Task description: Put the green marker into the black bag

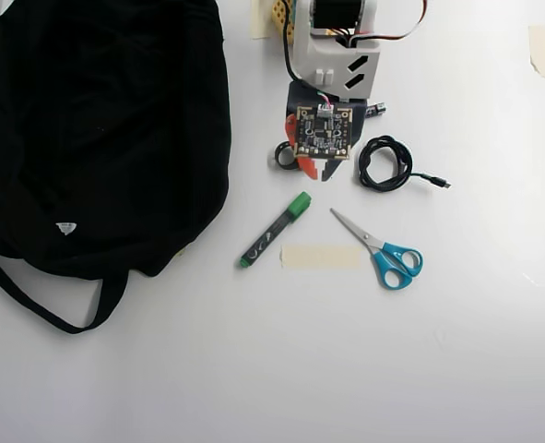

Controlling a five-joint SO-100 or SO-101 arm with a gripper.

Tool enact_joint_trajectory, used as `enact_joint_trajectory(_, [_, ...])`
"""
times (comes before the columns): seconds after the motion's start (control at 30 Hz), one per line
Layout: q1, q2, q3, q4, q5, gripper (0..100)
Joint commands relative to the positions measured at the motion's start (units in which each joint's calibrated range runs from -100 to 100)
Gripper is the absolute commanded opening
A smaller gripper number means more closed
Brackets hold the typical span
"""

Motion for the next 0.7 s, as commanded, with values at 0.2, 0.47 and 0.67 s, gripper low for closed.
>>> enact_joint_trajectory(0.2, [-0.15,-0.45,-1.68,6.64,0.01,3])
enact_joint_trajectory(0.47, [-1.20,-0.54,-1.59,8.53,-0.10,3])
enact_joint_trajectory(0.67, [-0.75,-0.54,-1.59,8.53,0.16,3])
